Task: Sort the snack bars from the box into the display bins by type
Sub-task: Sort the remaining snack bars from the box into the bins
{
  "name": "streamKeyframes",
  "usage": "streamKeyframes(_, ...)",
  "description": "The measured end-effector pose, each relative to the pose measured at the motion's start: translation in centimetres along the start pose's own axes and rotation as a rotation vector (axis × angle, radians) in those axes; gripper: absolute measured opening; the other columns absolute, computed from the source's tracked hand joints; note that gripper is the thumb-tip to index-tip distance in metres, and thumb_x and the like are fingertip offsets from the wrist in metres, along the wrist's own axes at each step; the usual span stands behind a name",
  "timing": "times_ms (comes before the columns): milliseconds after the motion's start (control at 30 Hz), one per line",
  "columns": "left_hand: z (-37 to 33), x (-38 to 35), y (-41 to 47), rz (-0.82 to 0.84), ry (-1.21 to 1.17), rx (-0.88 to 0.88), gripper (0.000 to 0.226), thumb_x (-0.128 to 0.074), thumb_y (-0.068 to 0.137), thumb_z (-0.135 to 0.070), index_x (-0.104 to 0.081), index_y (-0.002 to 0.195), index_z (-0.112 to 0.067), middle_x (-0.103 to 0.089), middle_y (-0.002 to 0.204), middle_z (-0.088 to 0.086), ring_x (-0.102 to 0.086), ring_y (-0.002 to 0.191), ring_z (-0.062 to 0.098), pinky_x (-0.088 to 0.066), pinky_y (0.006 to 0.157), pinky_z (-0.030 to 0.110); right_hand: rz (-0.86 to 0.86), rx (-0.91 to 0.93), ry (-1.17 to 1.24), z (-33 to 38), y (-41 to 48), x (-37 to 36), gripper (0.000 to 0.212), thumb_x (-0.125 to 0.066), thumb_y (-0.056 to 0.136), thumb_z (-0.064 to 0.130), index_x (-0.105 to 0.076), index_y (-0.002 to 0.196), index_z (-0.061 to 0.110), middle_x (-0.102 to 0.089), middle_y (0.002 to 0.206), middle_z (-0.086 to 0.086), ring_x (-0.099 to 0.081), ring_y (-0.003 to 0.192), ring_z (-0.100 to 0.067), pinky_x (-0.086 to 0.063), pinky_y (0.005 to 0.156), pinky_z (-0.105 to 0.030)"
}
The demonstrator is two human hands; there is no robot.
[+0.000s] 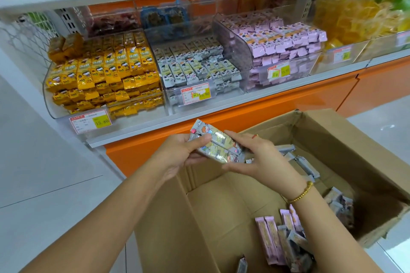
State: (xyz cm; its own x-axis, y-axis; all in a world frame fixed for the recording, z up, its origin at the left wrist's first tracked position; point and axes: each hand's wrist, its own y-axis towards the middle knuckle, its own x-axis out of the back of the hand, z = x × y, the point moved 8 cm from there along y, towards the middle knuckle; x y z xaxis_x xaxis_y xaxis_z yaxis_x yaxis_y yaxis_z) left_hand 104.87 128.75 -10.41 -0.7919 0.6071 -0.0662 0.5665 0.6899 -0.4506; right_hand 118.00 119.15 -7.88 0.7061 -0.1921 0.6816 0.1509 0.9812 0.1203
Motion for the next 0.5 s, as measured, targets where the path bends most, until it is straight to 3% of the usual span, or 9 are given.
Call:
streamKeyframes(100,-2.3,0.0,0.1,-0.035,-0.043,-0.067,0.017,-0.068,0.083,-0.016,-0.066,0.097,-0.006,-0.074,0.092,0.012,-0.072,0.078,0.017,-0.058,0.065,0.022,-0.139,0.068,-0.231,1.2,1.3,0.6,0.078,-0.077,0.074,0.036,-0.041,0.142,0.024,-0.045,0.123,0.008,-0.047,0.102,-0.004,-0.043,0.081,-0.012)
streamKeyframes(200,-5.8,-0.2,0.0,-0.057,-0.037,-0.235,0.023,-0.059,0.091,-0.023,-0.064,0.107,-0.007,-0.073,0.098,0.007,-0.072,0.081,0.014,-0.058,0.070,0.022,-0.335,0.090,-0.229,2.1,2.9,2.9,0.067,-0.075,0.071,0.028,-0.051,0.133,0.020,-0.045,0.113,0.005,-0.047,0.093,-0.005,-0.041,0.071,-0.012)
streamKeyframes(267,-8.3,0.8,0.1,-0.196,0.224,-0.423,0.037,-0.053,0.094,-0.035,-0.059,0.123,-0.013,-0.067,0.115,0.002,-0.067,0.097,0.011,-0.056,0.083,0.026,-0.403,0.062,-0.227,2.3,5.1,5.0,0.062,-0.073,0.070,0.027,-0.054,0.129,0.019,-0.049,0.109,0.002,-0.048,0.092,-0.008,-0.040,0.069,-0.017)
streamKeyframes(367,-11.0,2.4,-0.1,-0.530,0.869,-0.659,0.049,-0.052,0.095,-0.037,-0.045,0.138,-0.017,-0.048,0.138,-0.002,-0.044,0.126,0.014,-0.035,0.105,0.030,-0.436,-0.016,-0.277,2.1,10.6,8.3,0.047,-0.072,0.073,0.033,-0.058,0.114,0.014,-0.050,0.098,-0.004,-0.044,0.089,-0.013,-0.036,0.065,-0.027)
streamKeyframes(433,-11.2,2.5,0.4,-0.599,1.054,-0.716,0.051,-0.053,0.095,-0.030,-0.040,0.141,-0.014,-0.042,0.143,0.003,-0.035,0.133,0.018,-0.027,0.110,0.029,-0.406,-0.066,-0.384,2.3,15.0,9.6,0.039,-0.069,0.077,0.045,-0.054,0.087,0.011,-0.048,0.081,-0.006,-0.045,0.081,-0.018,-0.030,0.059,-0.028)
streamKeyframes(500,-10.8,2.3,1.4,-0.584,1.140,-0.710,0.049,-0.051,0.095,-0.027,-0.040,0.141,-0.011,-0.043,0.142,0.005,-0.034,0.133,0.019,-0.025,0.111,0.029,-0.313,-0.148,-0.466,2.0,18.9,9.6,0.056,-0.060,0.081,0.059,-0.041,0.062,0.010,-0.042,0.059,-0.006,-0.042,0.058,-0.021,-0.027,0.047,-0.028)
